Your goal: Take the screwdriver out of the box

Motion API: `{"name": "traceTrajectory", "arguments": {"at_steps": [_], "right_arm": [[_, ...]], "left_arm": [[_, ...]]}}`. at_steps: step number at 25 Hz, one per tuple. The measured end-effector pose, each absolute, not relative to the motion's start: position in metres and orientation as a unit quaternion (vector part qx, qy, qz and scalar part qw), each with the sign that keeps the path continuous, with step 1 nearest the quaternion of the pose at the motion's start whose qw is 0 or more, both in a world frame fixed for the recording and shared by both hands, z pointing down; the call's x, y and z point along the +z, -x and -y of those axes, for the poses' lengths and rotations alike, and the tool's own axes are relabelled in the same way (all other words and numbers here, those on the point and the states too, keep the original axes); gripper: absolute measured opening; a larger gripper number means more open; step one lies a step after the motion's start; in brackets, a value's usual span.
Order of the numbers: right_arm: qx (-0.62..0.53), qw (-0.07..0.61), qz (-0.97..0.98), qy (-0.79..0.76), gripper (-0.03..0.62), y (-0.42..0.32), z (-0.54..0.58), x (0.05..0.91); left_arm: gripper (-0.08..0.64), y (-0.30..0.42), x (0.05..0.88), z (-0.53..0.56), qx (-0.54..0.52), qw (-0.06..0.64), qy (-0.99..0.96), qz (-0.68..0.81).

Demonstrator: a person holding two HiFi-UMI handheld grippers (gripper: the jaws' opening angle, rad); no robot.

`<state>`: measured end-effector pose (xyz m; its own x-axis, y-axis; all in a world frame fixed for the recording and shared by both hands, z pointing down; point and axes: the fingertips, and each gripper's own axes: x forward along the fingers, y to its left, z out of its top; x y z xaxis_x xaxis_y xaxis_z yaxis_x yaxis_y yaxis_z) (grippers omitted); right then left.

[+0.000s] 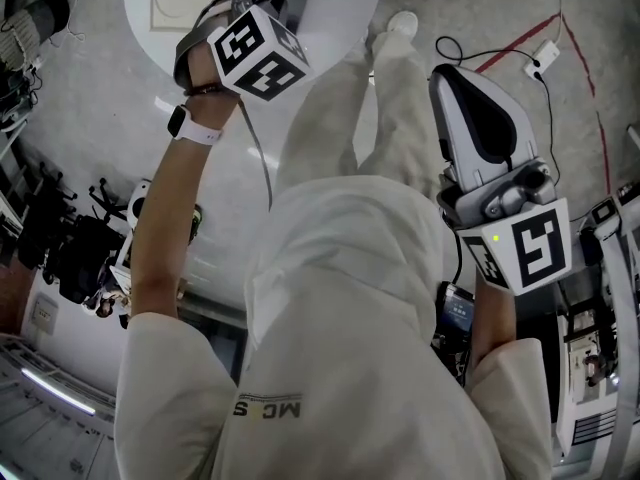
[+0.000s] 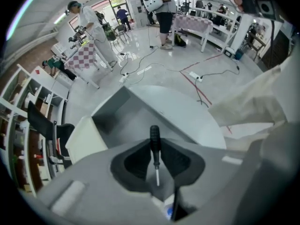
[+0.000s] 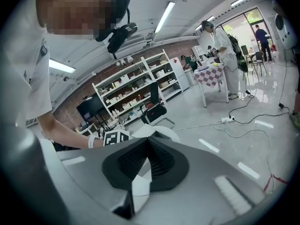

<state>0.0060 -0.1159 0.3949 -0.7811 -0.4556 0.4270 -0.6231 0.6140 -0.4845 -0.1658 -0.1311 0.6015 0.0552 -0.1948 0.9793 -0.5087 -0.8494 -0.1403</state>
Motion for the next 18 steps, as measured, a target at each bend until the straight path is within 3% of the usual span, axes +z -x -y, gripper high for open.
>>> {"name": "traceTrajectory", "arguments": {"at_steps": [9,18], "right_arm": [[0.305,0.115,0.894,-0.308,0.0,-0.002,0.116,0.362],[0.282,0.107,0.897,-0.324,0.0,-0.01,0.112,0.323]], "left_arm": [[0.064,0.163,0.546,0.15,0.575,0.136,-0.738,0.325],[0.064,0.153,0.481,0.159,0.468,0.196,-0.768,0.39]]}}
